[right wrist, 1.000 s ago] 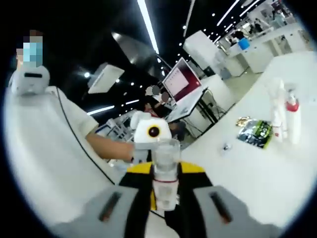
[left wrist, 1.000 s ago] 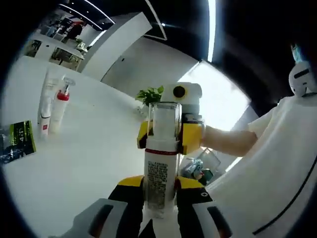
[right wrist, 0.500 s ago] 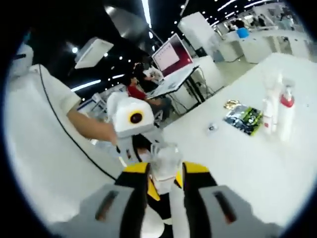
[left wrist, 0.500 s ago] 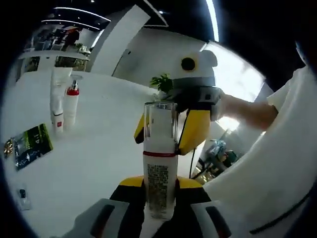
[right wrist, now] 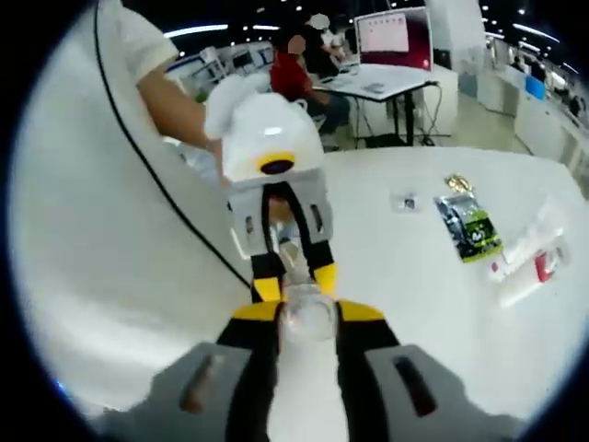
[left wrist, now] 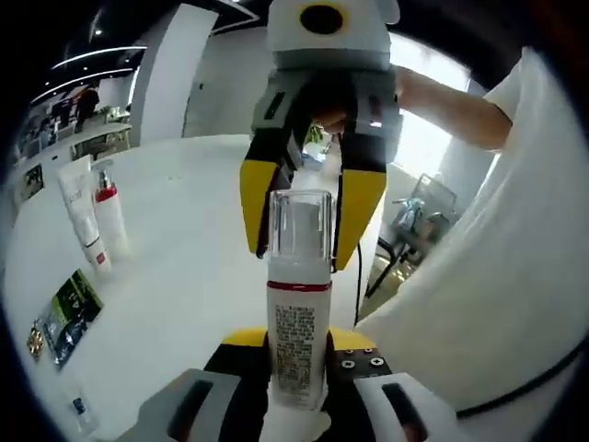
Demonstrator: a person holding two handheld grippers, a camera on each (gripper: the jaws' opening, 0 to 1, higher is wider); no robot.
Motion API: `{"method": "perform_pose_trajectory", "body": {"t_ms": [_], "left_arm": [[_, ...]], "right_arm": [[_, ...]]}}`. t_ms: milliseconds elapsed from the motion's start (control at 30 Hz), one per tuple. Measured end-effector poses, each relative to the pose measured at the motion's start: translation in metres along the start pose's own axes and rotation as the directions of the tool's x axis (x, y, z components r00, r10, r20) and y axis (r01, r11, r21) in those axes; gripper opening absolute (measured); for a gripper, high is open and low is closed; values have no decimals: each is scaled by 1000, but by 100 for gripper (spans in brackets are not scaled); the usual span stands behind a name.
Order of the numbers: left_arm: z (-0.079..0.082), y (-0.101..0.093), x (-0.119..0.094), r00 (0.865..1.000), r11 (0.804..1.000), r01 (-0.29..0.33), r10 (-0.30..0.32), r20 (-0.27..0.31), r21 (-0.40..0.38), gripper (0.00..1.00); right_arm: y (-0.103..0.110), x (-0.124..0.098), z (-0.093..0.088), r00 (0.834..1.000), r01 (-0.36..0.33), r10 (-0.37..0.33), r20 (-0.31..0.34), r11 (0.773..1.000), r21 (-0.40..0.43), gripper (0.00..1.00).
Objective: Arrange the skincare products in the storage area until every visible bottle or jar stands upright without overlapping.
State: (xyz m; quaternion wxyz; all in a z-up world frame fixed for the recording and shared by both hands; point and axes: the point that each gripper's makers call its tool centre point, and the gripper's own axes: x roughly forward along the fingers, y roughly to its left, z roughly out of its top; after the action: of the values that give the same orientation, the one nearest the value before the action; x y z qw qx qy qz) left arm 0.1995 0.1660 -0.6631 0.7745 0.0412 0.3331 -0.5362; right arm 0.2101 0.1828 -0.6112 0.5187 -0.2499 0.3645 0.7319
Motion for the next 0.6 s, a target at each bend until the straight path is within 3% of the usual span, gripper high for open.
{"method": "perform_pose_trajectory", "body": {"t_ms": [200, 467, 600], "left_arm": [[-5, 0, 2, 1000, 999, -2, 3, -31, 40, 23], [-4, 3, 4, 1000, 998, -20, 21, -4, 59, 23], [-5, 11, 5, 999, 999, -50, 50, 2, 8, 24]], "right_arm": [[5, 4, -1, 999, 1, -2, -45, 1000, -21, 21], [5, 2, -3, 996, 24, -30, -80, 997, -74, 21], [-1, 2, -5, 992, 31, -40, -119, 996, -78, 20]]}}
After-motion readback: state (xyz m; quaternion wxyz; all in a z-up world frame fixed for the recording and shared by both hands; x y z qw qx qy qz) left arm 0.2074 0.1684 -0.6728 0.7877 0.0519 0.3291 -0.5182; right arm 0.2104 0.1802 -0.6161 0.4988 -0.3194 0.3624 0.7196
